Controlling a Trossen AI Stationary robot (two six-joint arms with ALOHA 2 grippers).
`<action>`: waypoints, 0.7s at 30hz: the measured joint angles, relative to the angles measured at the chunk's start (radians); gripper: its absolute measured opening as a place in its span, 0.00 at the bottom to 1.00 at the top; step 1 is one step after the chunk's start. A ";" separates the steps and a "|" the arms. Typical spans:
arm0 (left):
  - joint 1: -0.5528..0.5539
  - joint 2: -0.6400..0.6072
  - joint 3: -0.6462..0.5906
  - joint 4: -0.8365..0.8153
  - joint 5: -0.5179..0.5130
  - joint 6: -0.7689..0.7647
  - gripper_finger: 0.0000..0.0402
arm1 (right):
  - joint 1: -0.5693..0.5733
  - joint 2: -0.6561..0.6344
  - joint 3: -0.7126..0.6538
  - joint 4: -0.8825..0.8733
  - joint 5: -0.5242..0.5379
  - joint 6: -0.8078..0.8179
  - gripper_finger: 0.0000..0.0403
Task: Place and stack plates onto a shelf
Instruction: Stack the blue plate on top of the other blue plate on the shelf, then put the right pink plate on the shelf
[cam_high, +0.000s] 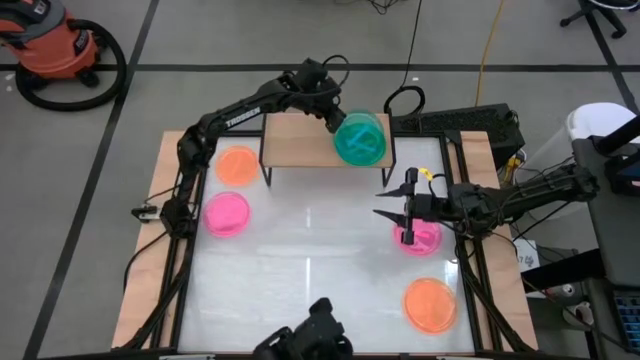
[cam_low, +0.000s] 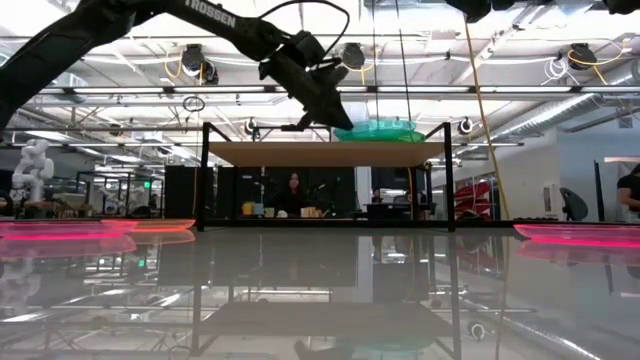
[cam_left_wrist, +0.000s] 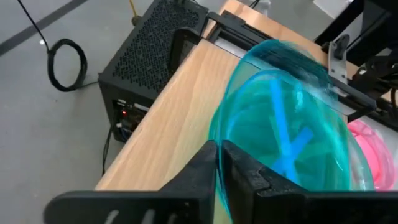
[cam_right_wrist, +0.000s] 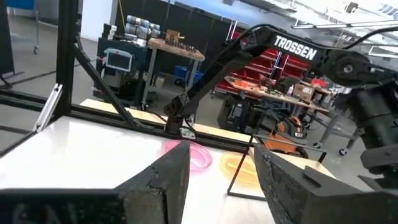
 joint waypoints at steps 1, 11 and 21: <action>0.000 0.000 0.000 0.000 0.000 0.000 0.09 | 0.000 0.000 0.000 -0.001 0.000 -0.007 0.40; -0.009 -0.010 -0.001 -0.008 0.063 -0.002 0.37 | 0.000 0.000 0.000 -0.001 0.003 -0.033 0.40; -0.043 -0.268 -0.002 0.043 0.141 0.043 0.40 | 0.000 0.000 0.000 -0.118 0.071 0.012 0.40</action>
